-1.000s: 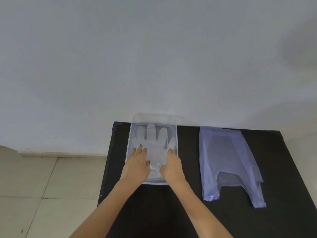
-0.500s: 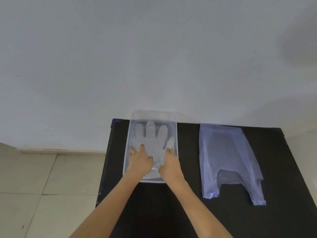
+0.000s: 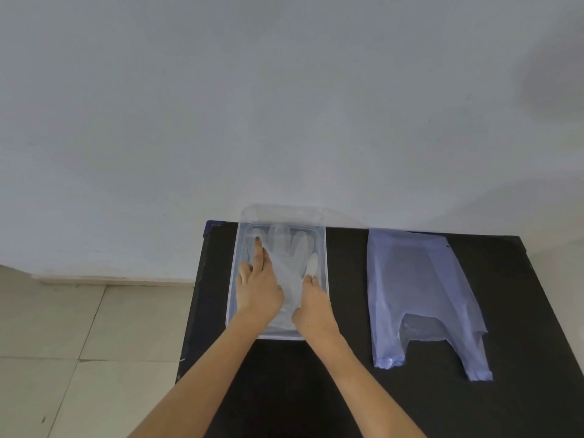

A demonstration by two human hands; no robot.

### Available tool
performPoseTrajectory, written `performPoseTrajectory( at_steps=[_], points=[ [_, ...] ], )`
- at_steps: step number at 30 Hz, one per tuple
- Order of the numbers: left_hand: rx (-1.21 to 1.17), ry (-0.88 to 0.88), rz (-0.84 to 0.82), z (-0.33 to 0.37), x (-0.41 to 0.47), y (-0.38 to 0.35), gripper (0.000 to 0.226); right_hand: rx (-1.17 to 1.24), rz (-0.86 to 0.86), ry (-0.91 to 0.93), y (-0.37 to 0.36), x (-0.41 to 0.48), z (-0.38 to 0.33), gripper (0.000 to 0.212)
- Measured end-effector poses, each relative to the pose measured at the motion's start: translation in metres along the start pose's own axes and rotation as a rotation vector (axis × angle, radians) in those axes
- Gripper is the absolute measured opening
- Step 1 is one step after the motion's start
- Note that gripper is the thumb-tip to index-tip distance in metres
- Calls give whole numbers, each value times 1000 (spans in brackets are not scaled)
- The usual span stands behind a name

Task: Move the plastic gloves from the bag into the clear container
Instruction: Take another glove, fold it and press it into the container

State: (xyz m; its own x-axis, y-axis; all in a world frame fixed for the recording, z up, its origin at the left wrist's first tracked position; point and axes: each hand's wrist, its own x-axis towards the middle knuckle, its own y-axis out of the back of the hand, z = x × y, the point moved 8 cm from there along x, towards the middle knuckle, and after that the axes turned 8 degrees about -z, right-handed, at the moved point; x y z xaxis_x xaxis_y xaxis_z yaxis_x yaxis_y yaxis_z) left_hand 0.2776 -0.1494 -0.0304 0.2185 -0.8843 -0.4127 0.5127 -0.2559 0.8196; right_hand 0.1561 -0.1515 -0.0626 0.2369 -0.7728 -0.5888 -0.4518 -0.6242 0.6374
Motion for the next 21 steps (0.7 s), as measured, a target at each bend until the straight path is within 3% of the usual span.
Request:
performPoseTrajectory(
  at_steps=[7, 12, 18, 21],
  points=[
    [164, -60, 122, 2, -15, 2, 72, -23, -1, 9, 2, -1, 0, 71],
    [194, -153, -49, 4, -8, -23, 66, -26, -19, 19, 4, -1, -1, 75],
    [159, -6, -316, -14, 1, -49, 75, -28, -37, 6, 1, 0, -1, 74],
    [127, 57, -371, -20, 4, -53, 77, -30, -32, 5, 0, 0, -1, 72]
  ],
)
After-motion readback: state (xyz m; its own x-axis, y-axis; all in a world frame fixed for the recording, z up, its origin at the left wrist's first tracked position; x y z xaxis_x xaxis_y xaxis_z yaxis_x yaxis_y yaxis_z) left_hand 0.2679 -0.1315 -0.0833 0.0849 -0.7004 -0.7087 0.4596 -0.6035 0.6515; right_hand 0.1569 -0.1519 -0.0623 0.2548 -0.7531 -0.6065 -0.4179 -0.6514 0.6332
